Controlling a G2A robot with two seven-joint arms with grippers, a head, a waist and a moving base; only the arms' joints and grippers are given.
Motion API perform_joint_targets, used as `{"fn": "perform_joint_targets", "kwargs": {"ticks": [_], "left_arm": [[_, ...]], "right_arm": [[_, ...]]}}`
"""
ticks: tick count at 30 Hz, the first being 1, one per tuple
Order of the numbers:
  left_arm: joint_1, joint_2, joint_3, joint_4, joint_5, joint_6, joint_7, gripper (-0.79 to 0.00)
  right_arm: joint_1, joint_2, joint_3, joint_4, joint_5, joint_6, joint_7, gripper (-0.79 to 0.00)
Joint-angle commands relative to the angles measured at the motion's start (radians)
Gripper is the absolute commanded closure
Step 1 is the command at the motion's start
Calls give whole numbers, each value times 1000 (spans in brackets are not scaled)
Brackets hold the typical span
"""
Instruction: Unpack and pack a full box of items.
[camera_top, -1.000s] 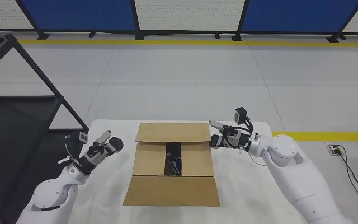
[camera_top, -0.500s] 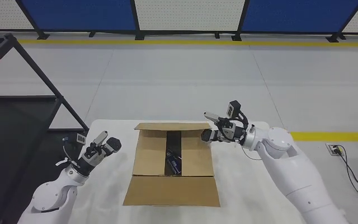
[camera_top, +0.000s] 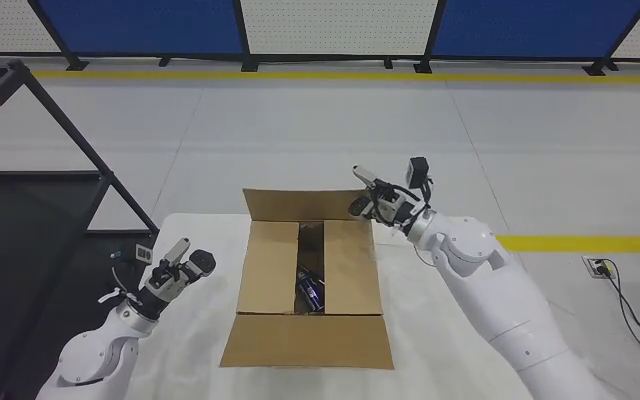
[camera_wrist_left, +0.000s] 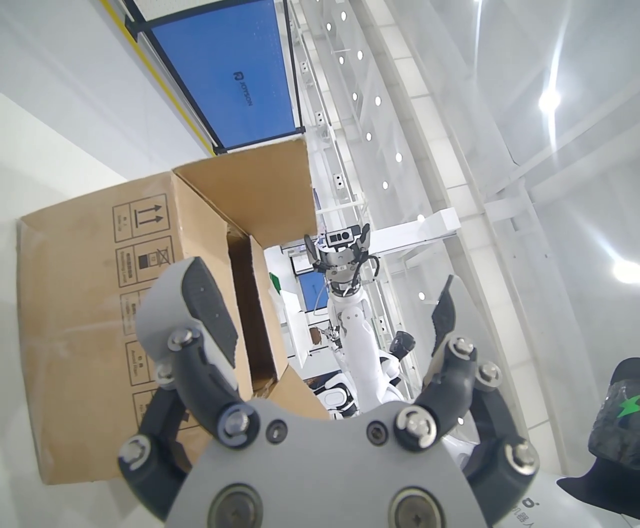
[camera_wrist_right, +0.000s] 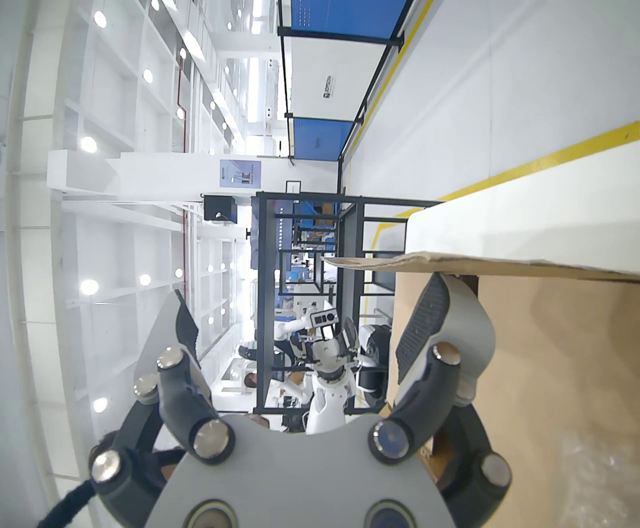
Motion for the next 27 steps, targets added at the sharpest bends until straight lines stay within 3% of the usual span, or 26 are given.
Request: {"fn": "perform_joint_targets", "kwargs": {"ticks": [1, 16, 27], "left_arm": [[2, -1, -1, 0, -3, -1, -1, -785], [20, -7, -13, -2, -18, -10, -1, -785], [29, -12, -15, -14, -6, -10, 16, -785]], "right_arm": [[20, -10, -15, 17, -14, 16, -23, -785], [105, -112, -139, 173, -151, 36, -312, -785], [105, -112, -139, 173, -151, 36, -312, -785]]}}
